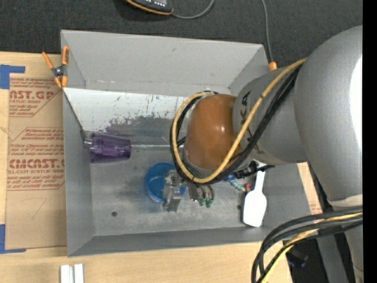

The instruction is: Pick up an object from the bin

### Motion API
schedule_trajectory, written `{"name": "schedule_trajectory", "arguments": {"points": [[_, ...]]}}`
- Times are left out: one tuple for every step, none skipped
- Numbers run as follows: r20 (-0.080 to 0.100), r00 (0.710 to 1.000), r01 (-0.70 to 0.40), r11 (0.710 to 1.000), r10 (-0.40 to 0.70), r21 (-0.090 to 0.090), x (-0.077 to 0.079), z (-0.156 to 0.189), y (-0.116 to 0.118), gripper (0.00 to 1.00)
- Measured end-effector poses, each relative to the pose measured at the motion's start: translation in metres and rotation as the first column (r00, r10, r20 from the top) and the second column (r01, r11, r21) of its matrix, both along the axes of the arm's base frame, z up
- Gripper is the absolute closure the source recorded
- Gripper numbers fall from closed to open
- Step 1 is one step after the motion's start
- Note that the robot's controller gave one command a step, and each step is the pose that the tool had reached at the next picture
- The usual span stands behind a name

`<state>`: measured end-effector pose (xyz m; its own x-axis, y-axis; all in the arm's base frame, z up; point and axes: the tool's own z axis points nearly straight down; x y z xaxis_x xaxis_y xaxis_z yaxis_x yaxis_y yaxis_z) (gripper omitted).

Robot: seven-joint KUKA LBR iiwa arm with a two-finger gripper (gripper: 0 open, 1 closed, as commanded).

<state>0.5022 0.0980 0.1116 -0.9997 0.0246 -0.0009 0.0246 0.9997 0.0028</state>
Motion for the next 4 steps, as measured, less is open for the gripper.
{"name": "schedule_trajectory", "arguments": {"points": [[0.0,1.0,0.0,1.0,0.0,0.0,0.0,0.0,0.0,1.0],[0.003,0.993,-0.117,0.993,0.117,0.0,0.025,-0.033,-0.041,1.0],[-0.001,1.0,0.008,1.0,-0.008,0.001,-0.005,-0.014,0.004,1.0],[-0.001,1.0,0.008,1.0,-0.008,0.001,-0.005,-0.014,0.004,1.0]]}}
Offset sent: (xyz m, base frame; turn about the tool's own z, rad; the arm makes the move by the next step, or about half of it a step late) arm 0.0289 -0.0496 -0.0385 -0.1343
